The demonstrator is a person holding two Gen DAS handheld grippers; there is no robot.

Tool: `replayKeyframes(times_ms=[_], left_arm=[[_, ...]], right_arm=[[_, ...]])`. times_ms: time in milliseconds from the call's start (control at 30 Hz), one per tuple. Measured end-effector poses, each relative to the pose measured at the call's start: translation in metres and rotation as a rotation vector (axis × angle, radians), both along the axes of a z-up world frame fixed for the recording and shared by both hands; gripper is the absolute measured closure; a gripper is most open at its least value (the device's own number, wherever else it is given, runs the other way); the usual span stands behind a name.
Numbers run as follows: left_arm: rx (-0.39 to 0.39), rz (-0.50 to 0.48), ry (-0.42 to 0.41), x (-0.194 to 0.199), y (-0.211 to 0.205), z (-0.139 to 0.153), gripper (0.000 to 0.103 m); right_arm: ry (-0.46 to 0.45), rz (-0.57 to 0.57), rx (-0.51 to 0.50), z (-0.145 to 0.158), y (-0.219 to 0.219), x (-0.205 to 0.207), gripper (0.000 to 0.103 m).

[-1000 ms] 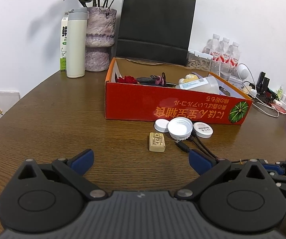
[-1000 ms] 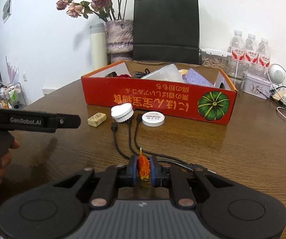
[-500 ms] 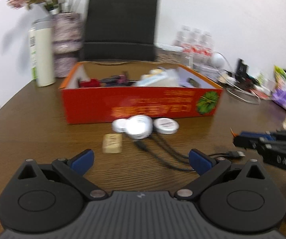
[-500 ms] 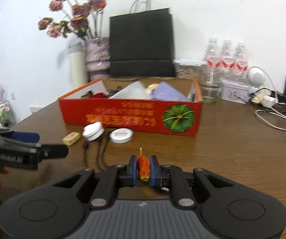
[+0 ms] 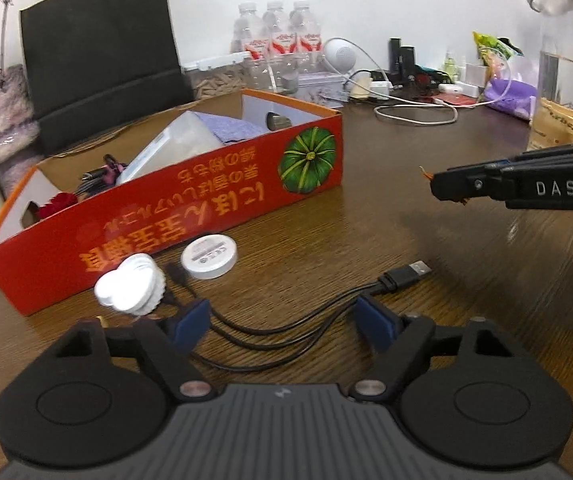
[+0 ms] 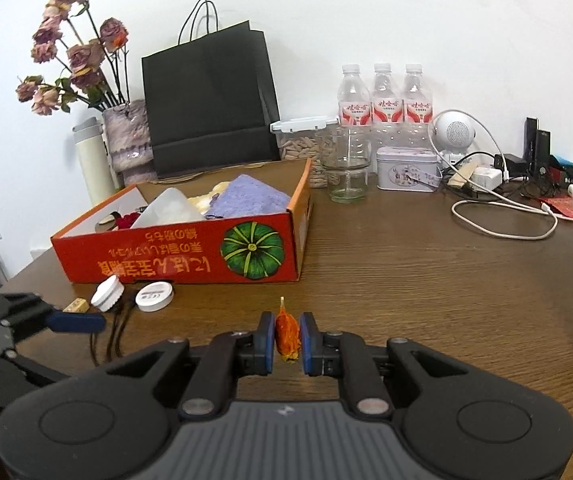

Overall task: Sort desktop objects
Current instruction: 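Grasp the thin black cable with the left gripper while the right holds the orange clip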

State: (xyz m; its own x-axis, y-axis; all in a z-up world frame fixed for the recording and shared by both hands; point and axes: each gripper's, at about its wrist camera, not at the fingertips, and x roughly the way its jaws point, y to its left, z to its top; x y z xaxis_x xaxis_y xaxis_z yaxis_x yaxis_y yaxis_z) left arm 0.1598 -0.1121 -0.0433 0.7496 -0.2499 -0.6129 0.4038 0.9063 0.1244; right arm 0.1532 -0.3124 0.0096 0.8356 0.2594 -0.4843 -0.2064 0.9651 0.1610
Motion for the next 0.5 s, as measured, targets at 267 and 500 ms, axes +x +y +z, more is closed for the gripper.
replayKeyframes(times_ms=[267,500], left_arm=[[-0.114,-0.035,0.058,0.006,0.004,0.001,0.09],[-0.188,0.053,0.018,0.007,0.014,0.014,0.1]], right_arm=[[-0.021,0.024,0.034,0.004,0.001,-0.003,0.091],[-0.033,0.029,0.044,0.007,0.003,-0.007,0.091]])
